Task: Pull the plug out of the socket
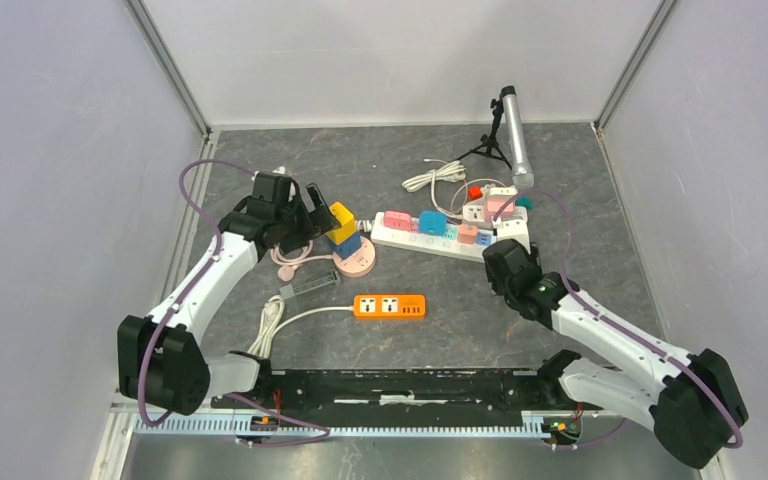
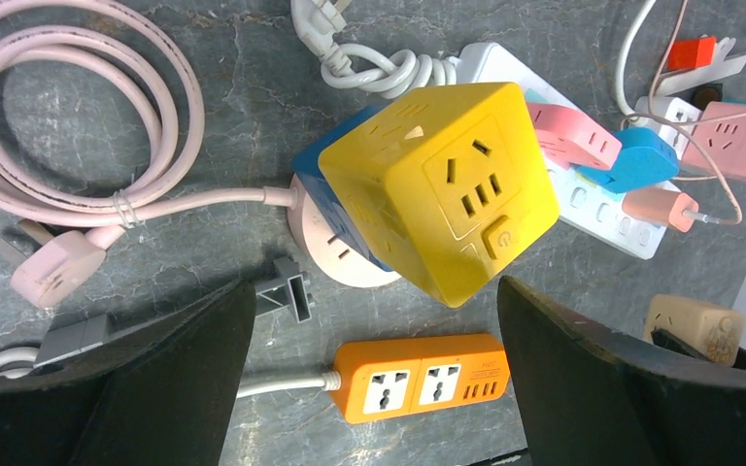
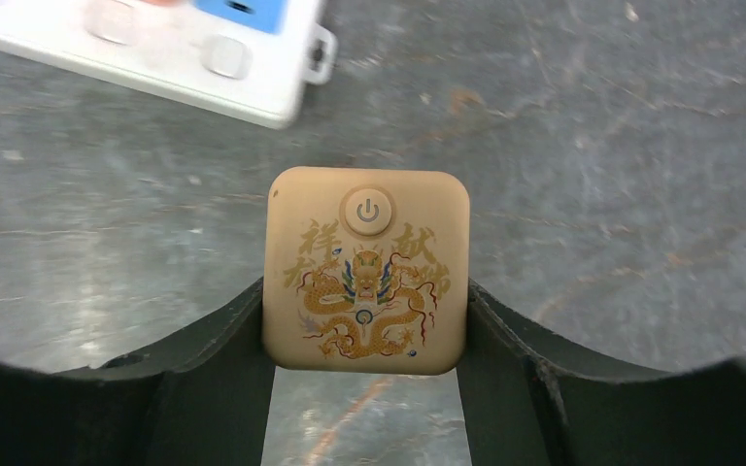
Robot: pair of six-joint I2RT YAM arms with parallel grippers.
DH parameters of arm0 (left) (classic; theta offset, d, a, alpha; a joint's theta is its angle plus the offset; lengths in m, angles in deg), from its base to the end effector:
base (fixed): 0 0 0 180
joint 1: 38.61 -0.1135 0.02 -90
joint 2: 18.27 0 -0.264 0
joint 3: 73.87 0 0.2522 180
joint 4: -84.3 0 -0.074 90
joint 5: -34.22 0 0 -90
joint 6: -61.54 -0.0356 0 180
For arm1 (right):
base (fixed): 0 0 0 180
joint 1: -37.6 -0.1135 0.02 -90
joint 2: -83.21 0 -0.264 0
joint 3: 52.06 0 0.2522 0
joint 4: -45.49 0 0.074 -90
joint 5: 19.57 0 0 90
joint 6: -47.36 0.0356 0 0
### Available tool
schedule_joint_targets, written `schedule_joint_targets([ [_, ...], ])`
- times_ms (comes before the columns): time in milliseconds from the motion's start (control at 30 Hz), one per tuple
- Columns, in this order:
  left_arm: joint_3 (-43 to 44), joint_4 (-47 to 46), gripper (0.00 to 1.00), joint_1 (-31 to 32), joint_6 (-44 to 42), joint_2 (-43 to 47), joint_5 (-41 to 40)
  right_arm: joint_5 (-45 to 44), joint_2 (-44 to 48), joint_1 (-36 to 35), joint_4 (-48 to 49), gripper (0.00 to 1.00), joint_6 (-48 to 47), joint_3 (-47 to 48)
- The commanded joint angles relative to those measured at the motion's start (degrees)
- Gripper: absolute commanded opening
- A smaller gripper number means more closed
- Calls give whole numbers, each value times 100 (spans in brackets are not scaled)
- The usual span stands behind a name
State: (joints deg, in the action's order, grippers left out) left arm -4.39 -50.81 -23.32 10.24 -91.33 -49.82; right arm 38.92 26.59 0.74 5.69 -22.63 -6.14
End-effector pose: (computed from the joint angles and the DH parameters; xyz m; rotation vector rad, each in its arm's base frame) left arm 0.2569 -0.0741 0.2684 -0.4564 2.4451 -0.5434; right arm 0.1623 0.0985 0.2066 -0.1058 2.2926 -0.1761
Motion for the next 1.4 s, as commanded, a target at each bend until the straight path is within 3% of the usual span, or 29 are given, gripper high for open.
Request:
schedule_joint_targets([
  [0, 359, 41, 100, 17, -416, 242, -177, -977, -339, 180, -369, 9, 176, 10],
  [100, 444, 118, 100, 9, -532, 243, -215, -1061, -803, 259, -678, 24, 247, 277],
  [300, 411, 158, 100, 9, -593, 250, -222, -849, -1334, 280, -578, 33, 121, 408],
  [333, 413, 164, 100, 1, -600, 261, -217, -784, -1359, 276, -550, 42, 77, 441],
  [400, 439, 197, 100, 0, -643, 273, -217, -539, -1350, 276, -448, 70, -41, 521],
  [500, 504, 241, 100, 0, -717, 282, -218, 88, -1273, 276, -242, 83, -327, 651],
  [767, 717, 297, 100, -8, -1003, 184, -165, 2265, -742, 276, 440, 90, -1105, 1116],
  [933, 849, 175, 100, -8, -1338, 166, -132, 4070, -691, 272, 1830, 90, -1438, 941],
  [1067, 930, 8, 100, -8, -1479, 202, -197, 4846, -1100, 246, 3239, 90, -1158, 829],
  [1233, 1189, 233, 100, -8, -1133, 37, -394, 4776, -2000, -245, 4749, 90, -1261, 990],
  [1367, 1551, 1028, 100, -8, 38, -348, -827, 4249, -2776, -765, 5566, 89, -1352, 1165],
])
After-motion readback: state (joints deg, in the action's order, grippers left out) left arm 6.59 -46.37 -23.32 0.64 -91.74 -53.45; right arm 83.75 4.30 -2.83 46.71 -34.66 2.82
